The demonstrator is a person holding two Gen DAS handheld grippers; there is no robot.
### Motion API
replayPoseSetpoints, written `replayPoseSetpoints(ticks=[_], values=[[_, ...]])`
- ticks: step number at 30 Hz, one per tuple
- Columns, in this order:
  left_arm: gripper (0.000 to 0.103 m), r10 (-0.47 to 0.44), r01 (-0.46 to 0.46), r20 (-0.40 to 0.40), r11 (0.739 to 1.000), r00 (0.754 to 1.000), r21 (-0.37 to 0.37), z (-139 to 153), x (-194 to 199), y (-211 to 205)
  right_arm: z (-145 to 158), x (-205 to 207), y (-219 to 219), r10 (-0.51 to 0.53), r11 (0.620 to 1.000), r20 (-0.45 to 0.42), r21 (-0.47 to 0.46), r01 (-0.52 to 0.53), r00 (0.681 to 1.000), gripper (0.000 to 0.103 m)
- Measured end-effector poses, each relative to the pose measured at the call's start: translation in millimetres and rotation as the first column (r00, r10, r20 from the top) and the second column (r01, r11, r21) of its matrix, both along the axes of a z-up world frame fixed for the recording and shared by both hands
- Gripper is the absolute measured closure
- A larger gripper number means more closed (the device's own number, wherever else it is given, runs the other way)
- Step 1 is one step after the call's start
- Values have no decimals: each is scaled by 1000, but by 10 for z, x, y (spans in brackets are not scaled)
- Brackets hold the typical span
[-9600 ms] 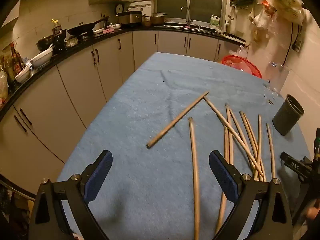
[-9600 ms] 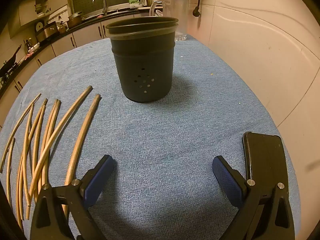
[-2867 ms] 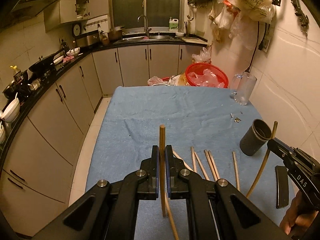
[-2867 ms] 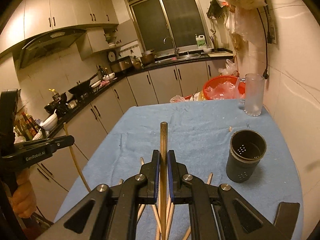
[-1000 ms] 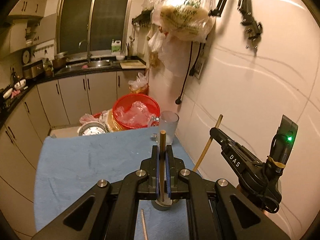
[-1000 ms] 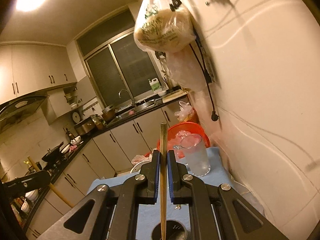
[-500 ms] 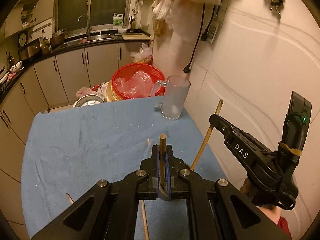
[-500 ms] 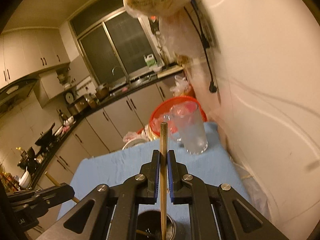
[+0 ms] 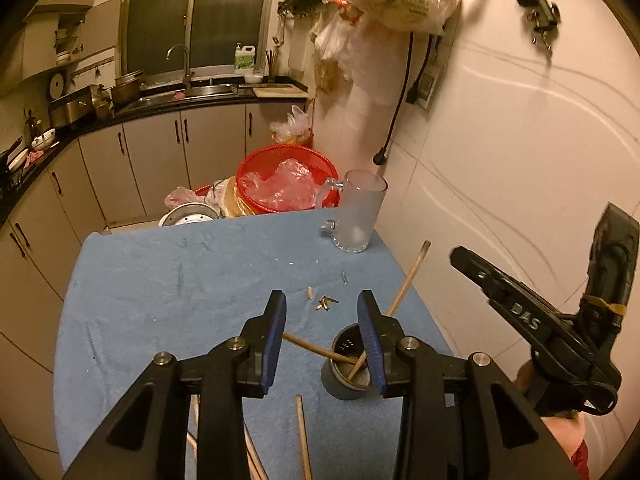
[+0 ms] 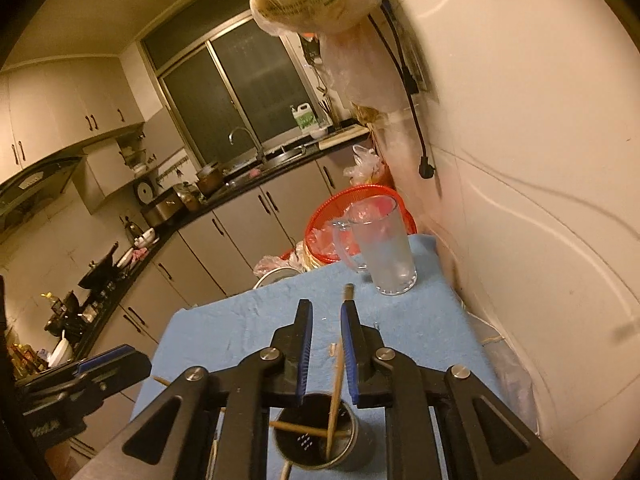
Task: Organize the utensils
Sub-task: 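Lower the chopstick into the black holder and open the left tool, then return the left tool to the chopsticks and grasp another chopstick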
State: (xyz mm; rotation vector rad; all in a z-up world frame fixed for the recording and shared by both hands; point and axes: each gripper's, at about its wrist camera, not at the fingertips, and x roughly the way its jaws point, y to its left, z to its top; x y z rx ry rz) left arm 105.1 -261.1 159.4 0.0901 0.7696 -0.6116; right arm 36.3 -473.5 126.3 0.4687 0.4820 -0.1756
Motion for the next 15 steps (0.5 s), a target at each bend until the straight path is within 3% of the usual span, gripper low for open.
replayPoseSetpoints(ticks=[4,6,8,9,15], values=[[56,27,-27,38,1000,999,-13,77,-150,230,115,-262,154,20,1000,35,-19,-20,999,82],[56,44,-43,58,999,997,-16,92,-226,374,144,-397,259,27,999,51,-30,-26,998,73],[55,64,-63,79,998,995,-19,88,-323,555,137,-551,405,43,998,65,-43,-40,997,52],[53,73,-71,82,997,994,-23,81,-355,641,123,-613,480,52,997,68,-53,-48,996,46],[47,148,-147,68,989,987,-19,-131,-521,1269,-159,-800,1005,160,982,5,-103,-158,987,45]])
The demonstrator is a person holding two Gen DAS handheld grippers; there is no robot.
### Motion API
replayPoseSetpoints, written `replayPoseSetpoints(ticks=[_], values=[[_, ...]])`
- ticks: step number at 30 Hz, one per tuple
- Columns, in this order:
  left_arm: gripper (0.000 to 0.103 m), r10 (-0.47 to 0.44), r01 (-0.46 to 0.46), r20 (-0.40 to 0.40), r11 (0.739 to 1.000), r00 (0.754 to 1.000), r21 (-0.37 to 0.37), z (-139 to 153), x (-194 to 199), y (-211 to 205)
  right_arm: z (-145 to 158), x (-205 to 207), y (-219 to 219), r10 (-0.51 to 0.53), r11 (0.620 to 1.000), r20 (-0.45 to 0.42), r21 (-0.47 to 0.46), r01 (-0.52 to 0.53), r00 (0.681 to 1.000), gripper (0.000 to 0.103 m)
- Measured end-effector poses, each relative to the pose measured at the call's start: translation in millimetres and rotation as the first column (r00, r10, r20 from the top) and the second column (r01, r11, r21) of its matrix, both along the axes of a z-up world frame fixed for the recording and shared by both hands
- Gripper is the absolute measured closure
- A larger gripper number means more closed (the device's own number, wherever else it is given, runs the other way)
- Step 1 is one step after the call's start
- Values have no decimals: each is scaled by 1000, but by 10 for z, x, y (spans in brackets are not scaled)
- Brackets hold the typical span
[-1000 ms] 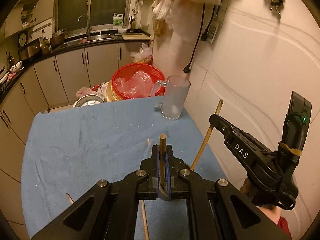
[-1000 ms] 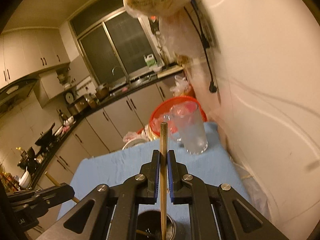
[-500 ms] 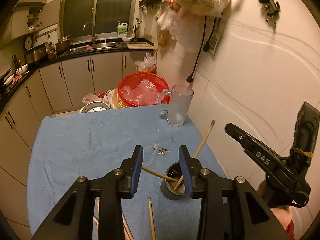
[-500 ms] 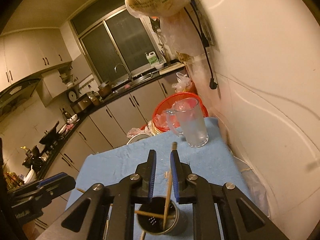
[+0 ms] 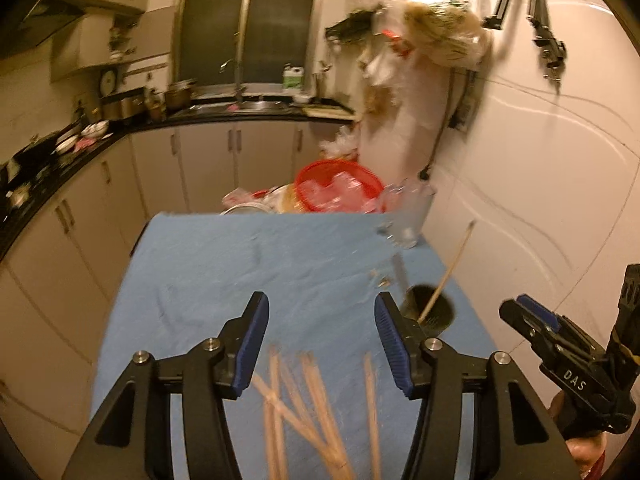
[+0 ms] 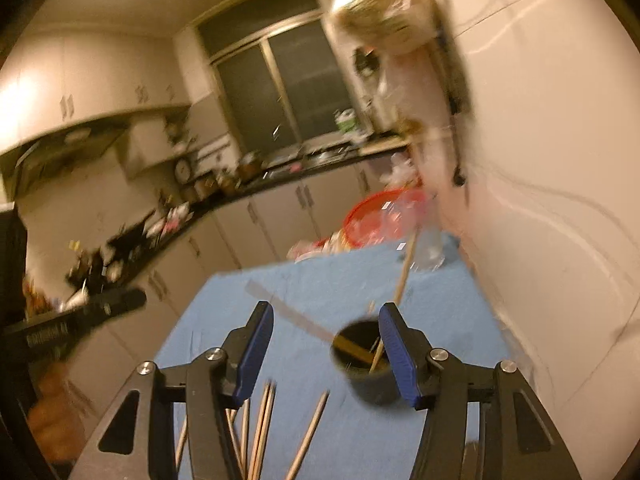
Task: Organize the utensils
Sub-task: 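Return the left tool to the chopsticks and grasp another chopstick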
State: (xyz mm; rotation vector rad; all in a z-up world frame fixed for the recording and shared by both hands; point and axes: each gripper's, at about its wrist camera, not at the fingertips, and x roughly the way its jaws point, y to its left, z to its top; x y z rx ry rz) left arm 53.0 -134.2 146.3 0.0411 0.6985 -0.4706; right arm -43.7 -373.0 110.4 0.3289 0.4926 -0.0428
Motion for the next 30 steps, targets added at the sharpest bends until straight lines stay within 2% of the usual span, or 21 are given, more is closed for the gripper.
replayPoseSetpoints(ticks=[5,10,13,17,18,19,25,28,29,30], values=[[47,70,-69,-65,997,995,19,-348,-61,483,-372,-1,275,61,998,-91,22,-59,994,45],[37,142,-138,-157,990,977,39,-807,-43,896,-640,49,445,105,994,-160,48,-99,981,45],[37,187,-176,-239,982,953,68,-1072,78,1056,-752,55,508,124,992,-183,60,-115,975,45],[37,202,-208,-408,978,890,31,-1398,308,1168,-839,28,549,125,991,-193,64,-115,973,45],[40,201,-210,-440,977,875,30,-1474,372,1156,-841,40,535,127,991,-197,68,-116,972,45],[46,202,-207,-450,978,870,39,-1526,395,1129,-855,43,529,127,991,-201,72,-115,971,45],[65,228,-188,-503,974,834,130,-1830,590,886,-854,34,462,112,993,-210,66,-100,971,45],[70,235,-173,-502,971,833,167,-1923,672,744,-895,75,403,103,993,-239,78,-86,966,45],[74,234,-163,-500,970,834,181,-1951,683,692,-920,105,377,96,994,-257,83,-77,962,45],[87,252,-166,-496,963,831,210,-1976,691,657,-943,130,352,91,993,-272,94,-68,958,45]])
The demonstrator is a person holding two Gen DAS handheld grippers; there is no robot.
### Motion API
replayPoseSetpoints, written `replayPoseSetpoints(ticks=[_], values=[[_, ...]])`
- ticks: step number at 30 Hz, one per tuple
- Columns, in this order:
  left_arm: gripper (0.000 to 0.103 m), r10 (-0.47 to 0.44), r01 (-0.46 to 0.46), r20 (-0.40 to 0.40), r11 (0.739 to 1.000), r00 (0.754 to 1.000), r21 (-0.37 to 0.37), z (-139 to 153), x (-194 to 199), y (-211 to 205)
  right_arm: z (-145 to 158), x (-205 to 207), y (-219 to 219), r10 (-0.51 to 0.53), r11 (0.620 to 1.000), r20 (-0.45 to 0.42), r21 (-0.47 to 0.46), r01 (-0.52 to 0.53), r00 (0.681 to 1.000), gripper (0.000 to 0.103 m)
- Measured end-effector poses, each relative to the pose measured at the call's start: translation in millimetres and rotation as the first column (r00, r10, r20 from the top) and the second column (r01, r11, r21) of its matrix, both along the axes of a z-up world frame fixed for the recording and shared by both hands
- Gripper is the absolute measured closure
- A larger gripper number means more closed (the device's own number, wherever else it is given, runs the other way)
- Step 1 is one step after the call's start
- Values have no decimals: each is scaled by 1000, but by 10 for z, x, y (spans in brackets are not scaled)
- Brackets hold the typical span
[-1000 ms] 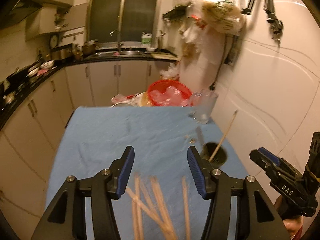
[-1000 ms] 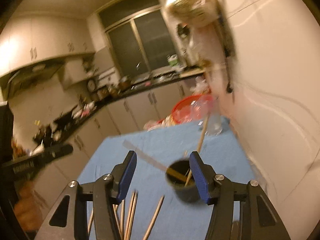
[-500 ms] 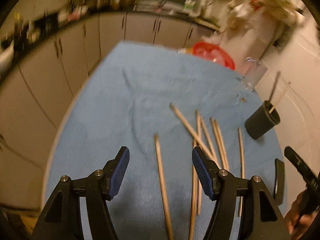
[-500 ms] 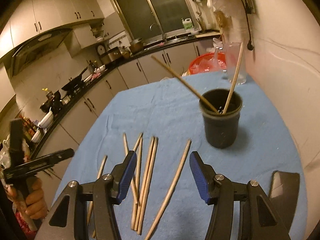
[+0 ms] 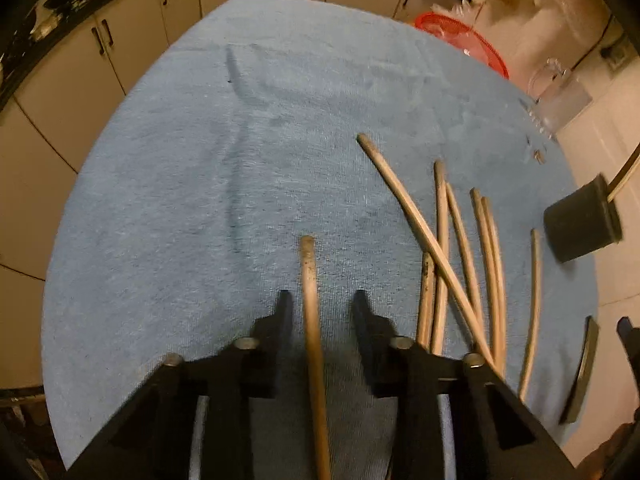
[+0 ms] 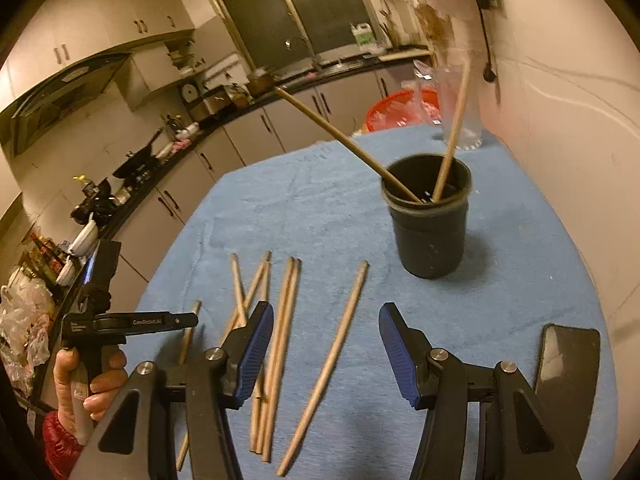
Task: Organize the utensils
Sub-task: 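Return the left tool to the chopsticks and grasp another chopstick, then lift the chopstick upright with the left tool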
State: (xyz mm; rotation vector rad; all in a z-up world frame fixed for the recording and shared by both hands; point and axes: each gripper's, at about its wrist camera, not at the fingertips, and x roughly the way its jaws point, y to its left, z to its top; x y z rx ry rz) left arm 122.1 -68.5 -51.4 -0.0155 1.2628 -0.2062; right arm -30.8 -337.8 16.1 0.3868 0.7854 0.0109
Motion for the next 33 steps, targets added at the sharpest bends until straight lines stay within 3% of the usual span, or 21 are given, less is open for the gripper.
replayPoseSetpoints(ticks=[1,2,8,21,24,26,28,33], values=[[95,9,-10,26,999,1000,52,-5,-13,-37,-28,33,-33,-8,1000,-17,16,9,1000,45],[95,9,-11,28,997,1000,75,-23,-26,-62,-59,79,-62,-17,999,-36,26,18,999,48],[95,44,-47,34,997,998,69,-25,-157,79,-276,434,-57,-45,999,-150,19,48,988,63],[95,13,-17,53,998,999,59,-7,-221,156,-756,1224,256,-87,985,-331,-169,32,940,73],[95,10,-13,50,998,999,57,-24,-134,184,-768,1339,354,-89,972,-335,-236,7,938,73],[95,11,-14,50,998,999,60,-22,-49,149,-755,1404,385,-73,970,-341,-245,-13,937,84],[95,14,-17,49,998,999,59,-22,-6,142,-754,1443,413,-30,975,-346,-217,-49,938,95],[95,1,0,61,1000,998,-15,73,6,208,-539,1307,435,30,989,-268,-134,-68,963,95]])
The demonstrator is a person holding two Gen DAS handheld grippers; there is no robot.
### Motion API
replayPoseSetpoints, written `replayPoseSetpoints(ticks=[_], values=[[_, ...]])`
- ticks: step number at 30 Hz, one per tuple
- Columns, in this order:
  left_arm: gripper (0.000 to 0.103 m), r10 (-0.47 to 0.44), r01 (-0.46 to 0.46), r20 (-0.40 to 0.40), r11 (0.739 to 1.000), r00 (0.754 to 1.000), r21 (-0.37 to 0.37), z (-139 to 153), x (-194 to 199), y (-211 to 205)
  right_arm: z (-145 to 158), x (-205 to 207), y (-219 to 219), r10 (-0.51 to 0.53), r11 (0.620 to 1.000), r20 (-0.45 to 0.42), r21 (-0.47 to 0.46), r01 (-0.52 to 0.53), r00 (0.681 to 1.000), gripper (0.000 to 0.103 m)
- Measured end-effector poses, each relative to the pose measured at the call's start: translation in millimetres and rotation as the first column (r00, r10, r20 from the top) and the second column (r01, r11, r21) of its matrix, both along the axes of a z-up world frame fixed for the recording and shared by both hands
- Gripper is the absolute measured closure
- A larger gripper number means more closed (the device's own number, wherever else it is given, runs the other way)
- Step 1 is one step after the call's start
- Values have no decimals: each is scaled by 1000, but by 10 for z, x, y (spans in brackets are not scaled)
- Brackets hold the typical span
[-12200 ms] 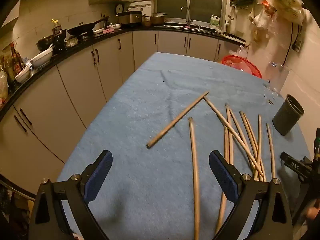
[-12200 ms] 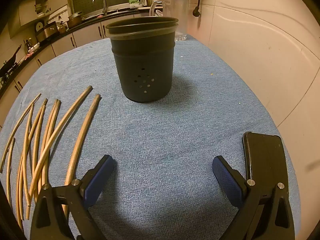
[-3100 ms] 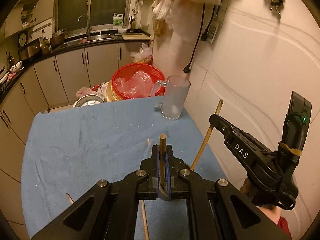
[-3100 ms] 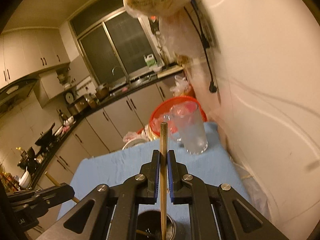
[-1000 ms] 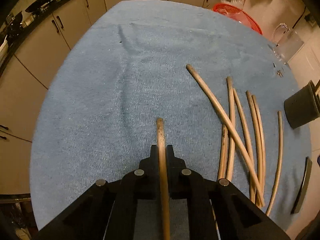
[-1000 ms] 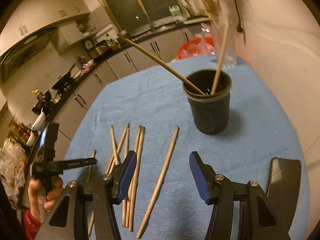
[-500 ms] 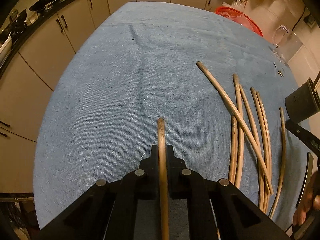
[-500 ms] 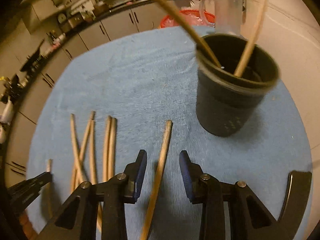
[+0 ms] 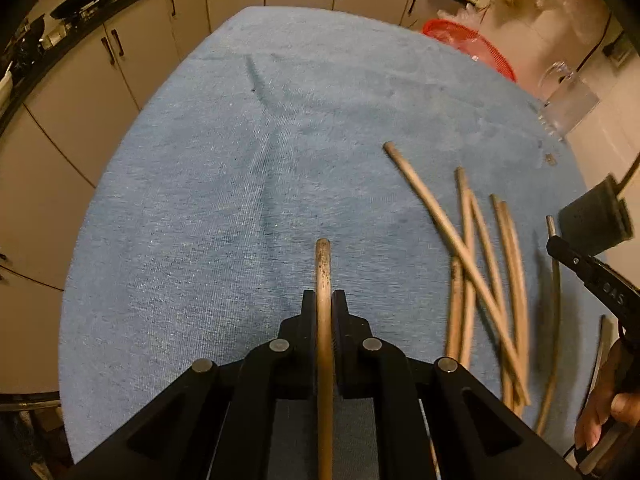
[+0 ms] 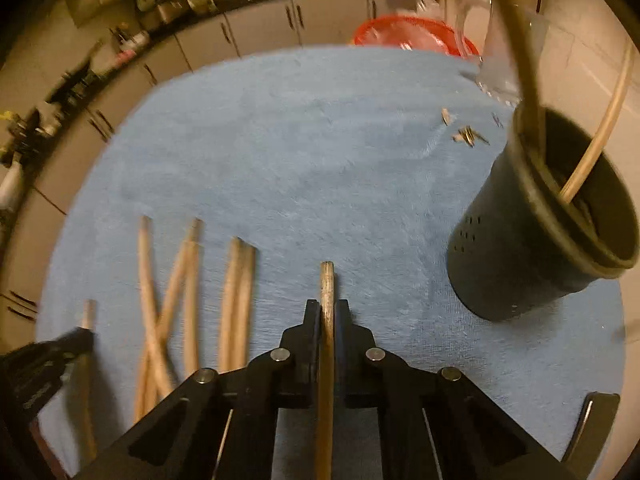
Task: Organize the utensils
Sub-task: 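Lift the chopstick upright with the left tool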
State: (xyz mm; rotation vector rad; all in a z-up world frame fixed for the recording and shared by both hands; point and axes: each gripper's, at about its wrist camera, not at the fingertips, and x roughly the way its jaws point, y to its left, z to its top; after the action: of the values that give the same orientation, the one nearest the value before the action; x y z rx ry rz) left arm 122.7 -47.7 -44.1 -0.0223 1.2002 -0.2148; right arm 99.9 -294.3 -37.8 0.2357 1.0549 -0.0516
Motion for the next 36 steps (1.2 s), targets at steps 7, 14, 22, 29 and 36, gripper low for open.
replayPoseSetpoints(ticks=[7,14,22,29,36], values=[[95,-25,35,143,997,989,-65,529,-227,98,604,-437,26,36,994,222,90,-58,974,95],[95,-31,60,294,994,955,-88,1100,-576,134,1061,-824,72,36,992,392,95,-79,919,95],[95,-37,83,384,991,922,-104,1463,-737,99,1358,-1178,205,30,997,512,48,-63,858,95],[95,-44,91,407,991,912,-96,1528,-767,53,1425,-1268,149,15,997,536,53,-52,844,95],[95,-41,91,415,991,909,-100,1556,-782,58,1457,-1321,81,1,997,550,60,-41,835,95]])
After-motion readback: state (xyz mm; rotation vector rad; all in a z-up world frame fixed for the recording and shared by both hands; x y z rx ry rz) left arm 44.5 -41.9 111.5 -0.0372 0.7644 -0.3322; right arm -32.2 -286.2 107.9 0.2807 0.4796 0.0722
